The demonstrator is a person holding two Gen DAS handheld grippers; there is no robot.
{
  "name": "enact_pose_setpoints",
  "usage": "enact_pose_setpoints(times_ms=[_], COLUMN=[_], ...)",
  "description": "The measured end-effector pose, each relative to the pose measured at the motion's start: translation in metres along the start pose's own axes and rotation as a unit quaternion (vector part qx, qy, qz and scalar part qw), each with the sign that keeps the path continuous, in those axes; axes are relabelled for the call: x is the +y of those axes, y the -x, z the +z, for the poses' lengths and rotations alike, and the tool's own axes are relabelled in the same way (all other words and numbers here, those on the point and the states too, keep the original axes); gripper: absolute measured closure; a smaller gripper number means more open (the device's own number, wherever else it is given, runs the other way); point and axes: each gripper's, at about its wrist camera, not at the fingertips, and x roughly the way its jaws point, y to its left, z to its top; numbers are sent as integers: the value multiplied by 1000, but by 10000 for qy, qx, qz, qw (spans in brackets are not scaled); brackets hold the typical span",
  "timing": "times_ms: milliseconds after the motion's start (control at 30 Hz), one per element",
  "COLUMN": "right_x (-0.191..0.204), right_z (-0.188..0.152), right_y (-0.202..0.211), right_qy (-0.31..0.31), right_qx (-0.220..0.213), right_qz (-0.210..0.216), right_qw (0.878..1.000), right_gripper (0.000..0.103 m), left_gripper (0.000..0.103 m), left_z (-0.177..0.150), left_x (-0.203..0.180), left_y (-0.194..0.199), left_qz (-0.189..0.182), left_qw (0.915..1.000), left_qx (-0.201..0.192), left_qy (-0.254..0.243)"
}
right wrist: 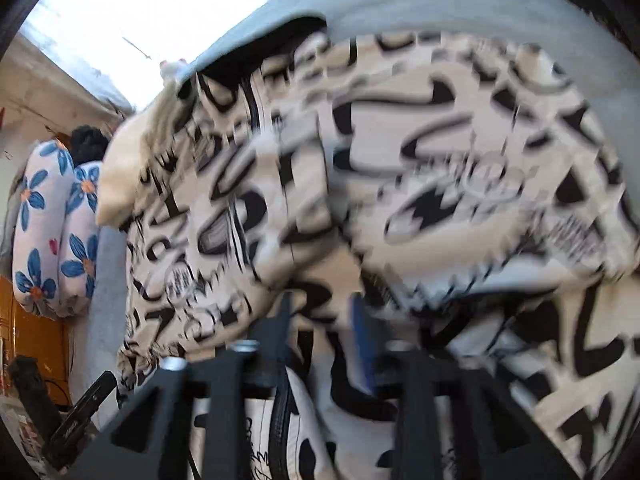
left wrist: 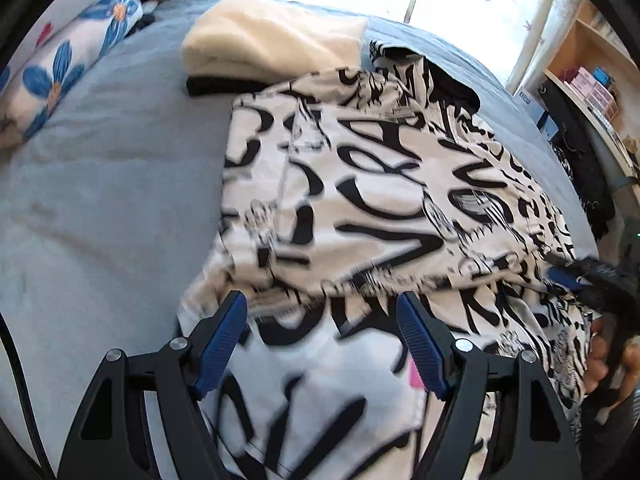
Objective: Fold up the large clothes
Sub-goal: 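Move the left tool to the jacket's side edge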
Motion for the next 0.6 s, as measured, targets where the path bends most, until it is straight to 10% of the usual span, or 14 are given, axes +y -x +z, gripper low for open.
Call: enact_pose_setpoints(times_ms=[433,500,567,600], right_x=[13,20,31,37], right_z=[75,73,73,74], right_y=[-83,-93,-90,-85], right_qy=[406,677,1011,1164], right_qx=[385,398,203,-2], right_qz=[1,52,-136,-159], right_qw=[9984,9969,9946,9931], right_gripper=[37,69,76,80], left_gripper=[27,27,31,60], left_z=[97,104,111,115], left_x=[76,83,83,80], left_y=[-113,-130,-133,-130], left_qz=[40,-155,-163,-107], left_qw=[9940,9915,9922,9943], left_qx=[775,866,705,485], left_qy=[767,960,1015,948])
